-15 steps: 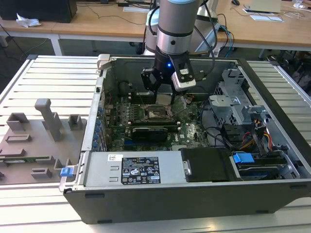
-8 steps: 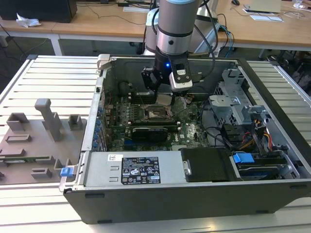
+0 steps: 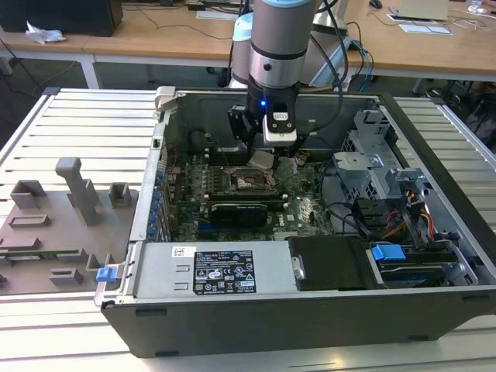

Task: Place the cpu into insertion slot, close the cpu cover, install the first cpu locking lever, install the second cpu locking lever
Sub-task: 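Place the cpu into insertion slot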

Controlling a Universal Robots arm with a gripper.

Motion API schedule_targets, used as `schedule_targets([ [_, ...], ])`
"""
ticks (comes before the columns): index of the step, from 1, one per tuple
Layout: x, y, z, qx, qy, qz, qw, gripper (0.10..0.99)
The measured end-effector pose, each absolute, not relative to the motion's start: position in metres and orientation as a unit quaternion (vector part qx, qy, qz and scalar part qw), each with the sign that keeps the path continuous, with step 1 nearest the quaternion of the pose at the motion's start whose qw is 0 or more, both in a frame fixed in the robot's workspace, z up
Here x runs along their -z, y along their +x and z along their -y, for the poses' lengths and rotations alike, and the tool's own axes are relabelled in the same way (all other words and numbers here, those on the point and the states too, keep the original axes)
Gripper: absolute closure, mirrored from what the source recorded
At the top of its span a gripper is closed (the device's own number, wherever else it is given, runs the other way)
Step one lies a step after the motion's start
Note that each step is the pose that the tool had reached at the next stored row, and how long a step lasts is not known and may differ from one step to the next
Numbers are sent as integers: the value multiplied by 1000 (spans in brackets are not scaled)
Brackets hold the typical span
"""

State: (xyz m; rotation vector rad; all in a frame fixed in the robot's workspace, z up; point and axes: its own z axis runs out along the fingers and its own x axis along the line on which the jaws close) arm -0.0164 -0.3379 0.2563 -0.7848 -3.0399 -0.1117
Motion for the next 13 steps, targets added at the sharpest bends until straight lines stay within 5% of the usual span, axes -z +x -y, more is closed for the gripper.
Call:
schedule_targets([
  [13, -255, -16, 338, 34, -356, 934, -4, 541],
])
